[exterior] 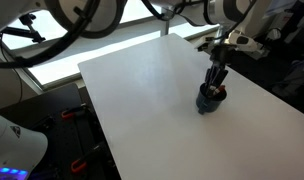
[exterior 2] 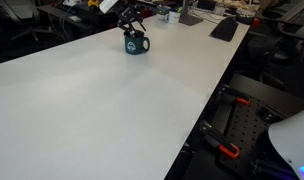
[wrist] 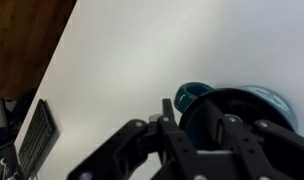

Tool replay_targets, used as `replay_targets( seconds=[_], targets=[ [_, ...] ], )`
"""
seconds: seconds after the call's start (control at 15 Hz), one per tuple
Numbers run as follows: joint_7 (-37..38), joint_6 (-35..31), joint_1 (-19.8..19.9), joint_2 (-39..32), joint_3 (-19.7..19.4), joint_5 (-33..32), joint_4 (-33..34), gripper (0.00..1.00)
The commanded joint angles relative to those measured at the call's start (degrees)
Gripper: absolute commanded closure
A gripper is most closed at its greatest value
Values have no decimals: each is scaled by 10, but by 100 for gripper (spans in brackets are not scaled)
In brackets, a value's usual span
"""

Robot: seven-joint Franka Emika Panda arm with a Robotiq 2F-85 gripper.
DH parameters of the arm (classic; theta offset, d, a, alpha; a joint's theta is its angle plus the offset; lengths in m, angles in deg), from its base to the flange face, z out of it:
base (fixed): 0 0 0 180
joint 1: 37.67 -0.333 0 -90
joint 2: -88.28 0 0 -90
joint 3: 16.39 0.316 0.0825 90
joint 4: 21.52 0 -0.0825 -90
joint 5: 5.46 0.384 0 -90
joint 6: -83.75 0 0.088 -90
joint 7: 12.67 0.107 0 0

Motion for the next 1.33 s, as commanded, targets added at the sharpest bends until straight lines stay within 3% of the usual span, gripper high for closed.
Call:
replay_targets(
  seconds=[0.0,0.2,0.27,0.4,0.53,0.8,1.27],
  targets=[
    [0,-1,0,-1,0,-1,1,60],
    [0,-1,0,-2,0,-3,2,39],
    [-1,-1,0,-2,0,-3,2,11],
    [18,-2,3,1,0,5,18,9],
    [33,-4,6,6,1,10,35,0],
    [50,-2,18,17,5,20,80,0],
    [-71,-2,53,-3,34,33,97,0]
  ],
)
